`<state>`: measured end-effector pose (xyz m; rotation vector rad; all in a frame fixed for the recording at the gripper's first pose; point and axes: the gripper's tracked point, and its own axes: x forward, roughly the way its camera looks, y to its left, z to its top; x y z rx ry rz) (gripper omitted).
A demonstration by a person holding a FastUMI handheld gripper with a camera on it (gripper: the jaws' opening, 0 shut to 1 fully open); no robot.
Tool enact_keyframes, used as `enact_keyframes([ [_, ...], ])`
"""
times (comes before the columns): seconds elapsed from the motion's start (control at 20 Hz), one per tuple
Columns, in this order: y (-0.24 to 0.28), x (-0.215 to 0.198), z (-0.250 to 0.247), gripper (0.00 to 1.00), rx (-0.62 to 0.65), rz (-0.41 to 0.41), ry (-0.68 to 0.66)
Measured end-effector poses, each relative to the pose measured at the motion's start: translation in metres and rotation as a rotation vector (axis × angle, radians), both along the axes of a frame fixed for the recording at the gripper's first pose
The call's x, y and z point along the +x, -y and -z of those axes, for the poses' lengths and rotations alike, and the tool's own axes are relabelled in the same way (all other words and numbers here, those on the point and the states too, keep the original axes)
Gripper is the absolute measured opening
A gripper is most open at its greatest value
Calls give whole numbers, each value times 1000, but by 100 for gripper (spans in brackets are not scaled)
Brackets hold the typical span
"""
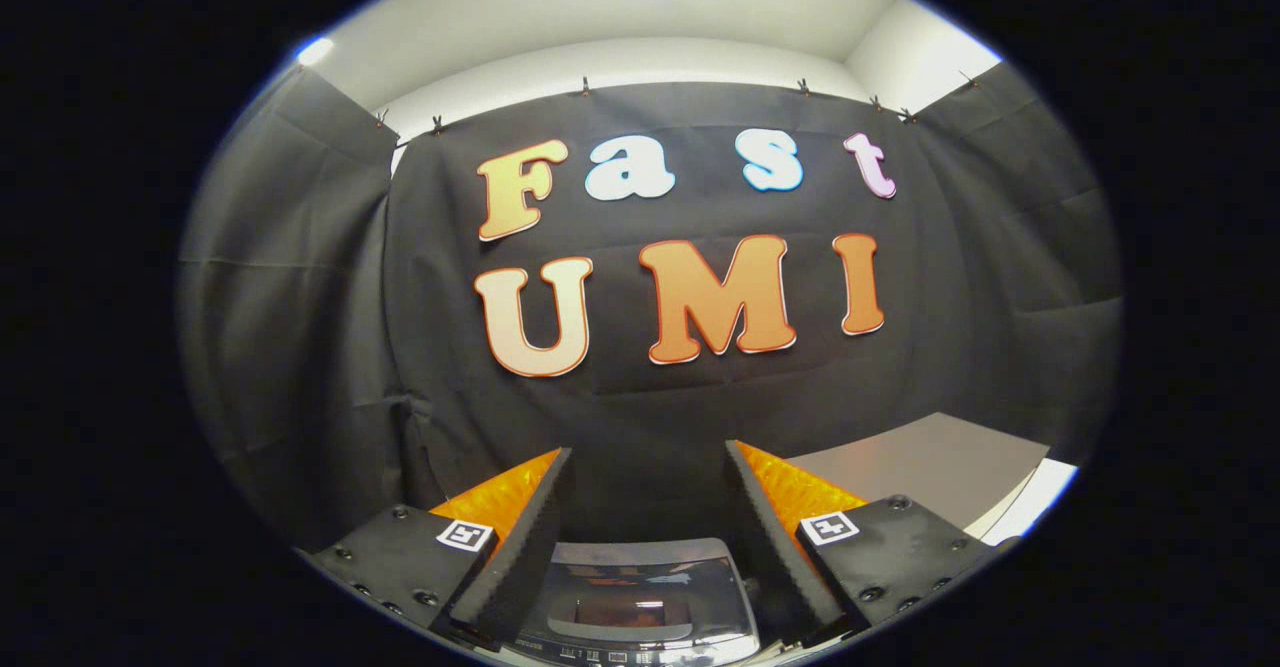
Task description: Put the clothes into the washing machine and then close the washing machine lid.
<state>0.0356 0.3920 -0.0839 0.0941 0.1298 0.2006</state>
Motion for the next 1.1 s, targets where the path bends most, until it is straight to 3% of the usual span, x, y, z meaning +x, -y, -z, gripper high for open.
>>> enact_keyframes([
  [0.45,51,-49,-54,96,-74,49,82],
  [0.7,80,-56,-65,96,-88,85,84],
  [1.1,88,-66,-80,96,-112,70,97],
])
